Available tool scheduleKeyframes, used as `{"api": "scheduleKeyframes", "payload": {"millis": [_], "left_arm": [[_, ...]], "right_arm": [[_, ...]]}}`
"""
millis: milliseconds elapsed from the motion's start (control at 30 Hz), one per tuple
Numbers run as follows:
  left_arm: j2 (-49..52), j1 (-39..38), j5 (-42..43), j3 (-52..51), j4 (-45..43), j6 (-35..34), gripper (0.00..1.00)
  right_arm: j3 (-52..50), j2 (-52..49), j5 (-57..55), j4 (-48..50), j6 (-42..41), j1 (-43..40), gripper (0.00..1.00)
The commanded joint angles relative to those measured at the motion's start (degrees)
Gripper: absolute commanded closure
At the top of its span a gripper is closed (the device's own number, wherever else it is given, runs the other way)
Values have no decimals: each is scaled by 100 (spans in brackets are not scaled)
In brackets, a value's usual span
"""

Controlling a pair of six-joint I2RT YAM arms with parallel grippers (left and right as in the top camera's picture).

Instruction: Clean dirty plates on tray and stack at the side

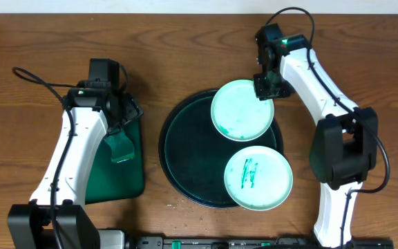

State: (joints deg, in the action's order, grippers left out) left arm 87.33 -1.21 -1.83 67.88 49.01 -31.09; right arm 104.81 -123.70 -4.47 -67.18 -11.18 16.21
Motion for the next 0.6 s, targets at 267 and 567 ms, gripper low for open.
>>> {"api": "scheduleKeyframes", "payload": {"millis": [267, 567], "left_arm": [[-13, 28, -24, 83, 17, 37, 18], [-13, 28, -24, 83, 42, 37, 18]], "right_arm": [[-483, 68, 238, 280, -55, -81, 62], [-673, 68, 260, 481, -103, -79, 99]]}}
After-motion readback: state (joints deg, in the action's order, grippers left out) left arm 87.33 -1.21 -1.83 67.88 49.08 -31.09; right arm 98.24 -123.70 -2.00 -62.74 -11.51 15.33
